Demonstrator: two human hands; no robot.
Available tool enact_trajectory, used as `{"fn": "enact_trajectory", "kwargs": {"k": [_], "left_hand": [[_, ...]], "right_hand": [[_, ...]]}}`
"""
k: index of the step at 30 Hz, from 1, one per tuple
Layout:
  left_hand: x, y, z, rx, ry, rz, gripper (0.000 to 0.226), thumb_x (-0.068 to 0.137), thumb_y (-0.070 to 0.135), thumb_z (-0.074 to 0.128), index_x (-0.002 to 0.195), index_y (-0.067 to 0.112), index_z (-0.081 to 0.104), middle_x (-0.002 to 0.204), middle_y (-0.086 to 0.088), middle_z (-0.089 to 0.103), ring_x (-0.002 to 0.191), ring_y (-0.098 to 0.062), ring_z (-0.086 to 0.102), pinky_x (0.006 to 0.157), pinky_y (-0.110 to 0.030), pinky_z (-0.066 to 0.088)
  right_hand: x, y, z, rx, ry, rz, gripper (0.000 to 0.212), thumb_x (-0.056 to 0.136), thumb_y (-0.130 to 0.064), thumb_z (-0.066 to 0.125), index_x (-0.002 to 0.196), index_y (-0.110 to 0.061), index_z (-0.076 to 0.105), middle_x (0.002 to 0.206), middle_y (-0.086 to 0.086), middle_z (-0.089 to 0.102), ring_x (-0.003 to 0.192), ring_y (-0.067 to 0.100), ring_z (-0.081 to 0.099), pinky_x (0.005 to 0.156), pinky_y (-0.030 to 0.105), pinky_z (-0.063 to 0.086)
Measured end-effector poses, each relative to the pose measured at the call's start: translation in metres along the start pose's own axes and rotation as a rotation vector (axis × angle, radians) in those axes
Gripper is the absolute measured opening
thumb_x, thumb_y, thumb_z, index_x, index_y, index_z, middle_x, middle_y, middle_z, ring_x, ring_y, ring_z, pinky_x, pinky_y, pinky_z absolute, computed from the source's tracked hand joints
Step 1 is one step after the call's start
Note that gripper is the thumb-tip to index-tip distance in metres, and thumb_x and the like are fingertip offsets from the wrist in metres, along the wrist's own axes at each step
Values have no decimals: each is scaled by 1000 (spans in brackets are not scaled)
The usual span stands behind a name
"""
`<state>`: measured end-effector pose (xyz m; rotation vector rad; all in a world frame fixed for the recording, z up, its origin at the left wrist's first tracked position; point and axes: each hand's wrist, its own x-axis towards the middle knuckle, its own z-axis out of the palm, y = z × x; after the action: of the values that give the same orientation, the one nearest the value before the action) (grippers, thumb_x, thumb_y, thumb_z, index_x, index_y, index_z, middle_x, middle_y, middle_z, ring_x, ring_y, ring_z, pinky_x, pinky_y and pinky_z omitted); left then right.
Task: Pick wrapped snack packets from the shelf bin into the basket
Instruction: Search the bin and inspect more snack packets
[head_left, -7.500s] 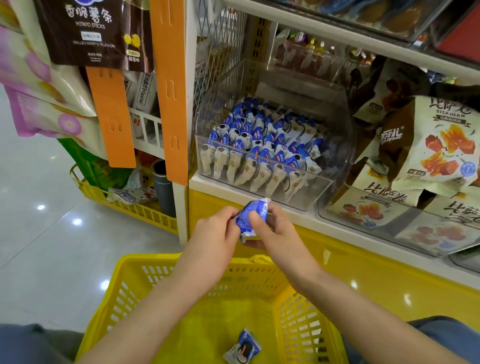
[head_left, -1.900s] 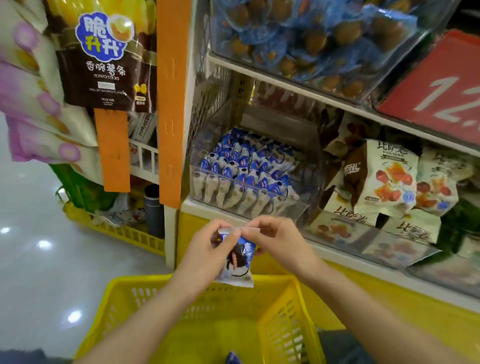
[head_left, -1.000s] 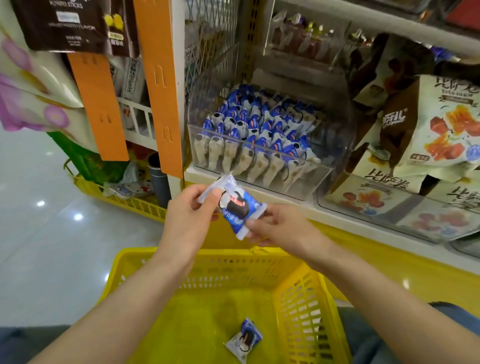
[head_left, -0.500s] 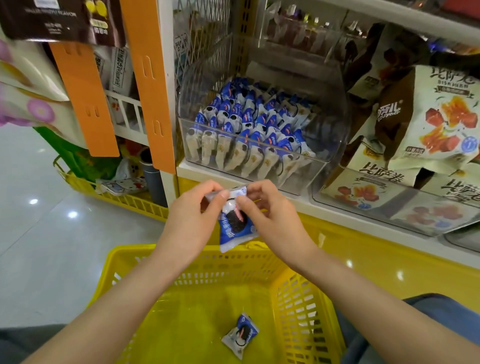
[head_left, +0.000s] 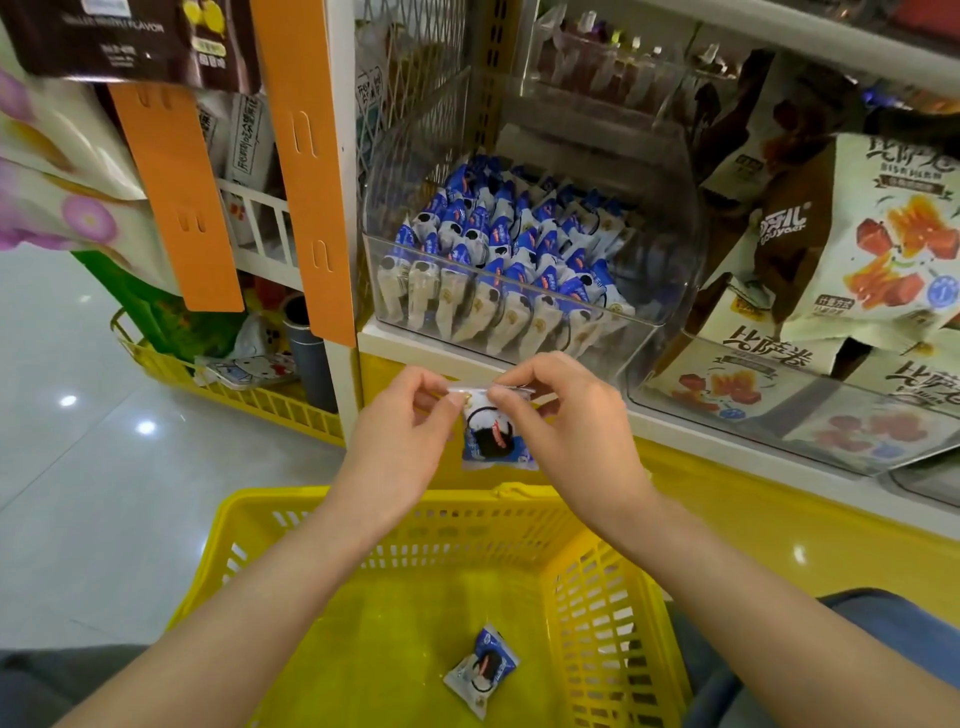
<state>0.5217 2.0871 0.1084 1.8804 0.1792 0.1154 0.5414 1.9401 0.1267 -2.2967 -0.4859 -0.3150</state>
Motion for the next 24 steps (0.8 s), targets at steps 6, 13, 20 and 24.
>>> {"fn": "enact_trajectory", "kwargs": {"k": [6,13,20,24], "left_hand": [[2,1,5,-292,-126,-351,32,99,26,38,78,11,57,65,-9,61,52,-17,60,49,-25,52],[4,2,-1,-671,-106,-415,23,93,23,51,100,7,67,94,-12,71,80,-17,68,71,-31,56],[4,2,-2,-488,-5,-345,18,95,20,46,93,22,64,87,-1,72,81,-11,68,72,-26,54],[1,0,4,-210,-85,-199,22,95,16,44,105,17,64,99,-4,69,89,-16,64,78,-31,52]], "right_hand": [[3,1,-5,105,29,16,3,84,-18,66,84,-15,66,86,-4,64,82,3,58,73,15,47],[-6,-1,-1,-174,-167,-373,7,80,-13,68,85,-8,69,96,4,63,93,16,56,75,27,47],[-2,-5,3,257,-168,364,16,93,-26,50,107,-19,53,94,-10,59,83,1,61,78,16,51],[1,-10,-1,693,-291,564,25,96,-15,46,114,-1,57,105,10,67,85,16,65,71,22,57]]}}
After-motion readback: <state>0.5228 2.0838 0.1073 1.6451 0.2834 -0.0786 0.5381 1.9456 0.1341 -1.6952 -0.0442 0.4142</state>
